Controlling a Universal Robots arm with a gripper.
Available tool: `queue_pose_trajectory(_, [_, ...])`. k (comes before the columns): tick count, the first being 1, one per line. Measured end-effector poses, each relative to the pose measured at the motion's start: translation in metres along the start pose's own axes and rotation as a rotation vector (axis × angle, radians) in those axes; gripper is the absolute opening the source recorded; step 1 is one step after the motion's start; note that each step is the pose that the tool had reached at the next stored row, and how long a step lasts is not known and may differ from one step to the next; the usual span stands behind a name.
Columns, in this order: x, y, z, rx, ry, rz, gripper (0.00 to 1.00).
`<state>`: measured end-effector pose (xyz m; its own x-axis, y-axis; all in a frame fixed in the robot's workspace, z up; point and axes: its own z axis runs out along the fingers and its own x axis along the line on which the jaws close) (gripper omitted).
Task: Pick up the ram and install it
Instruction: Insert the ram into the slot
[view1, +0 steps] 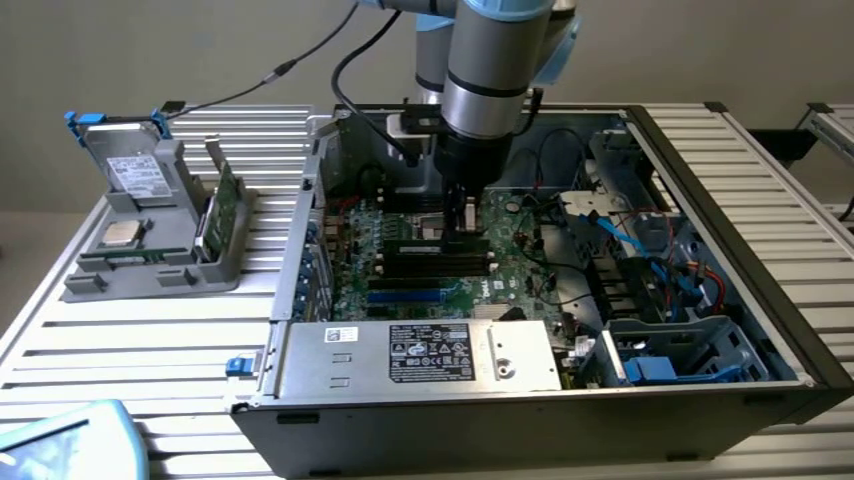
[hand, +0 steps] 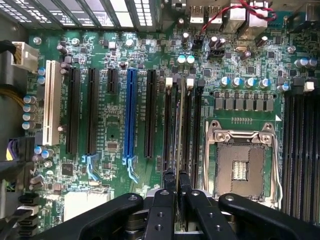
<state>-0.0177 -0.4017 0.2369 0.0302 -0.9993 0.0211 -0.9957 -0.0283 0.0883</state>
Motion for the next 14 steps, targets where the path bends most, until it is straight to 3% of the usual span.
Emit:
queue_pose_trajectory(7, [-0.0002,-0.0004,0.0038,-0.0008,0.0008,0.0,0.14])
queue_pose_trajectory(14, [-0.0001,-0.0009,0.0046,-0.0015,0.0212,0.002,0.14])
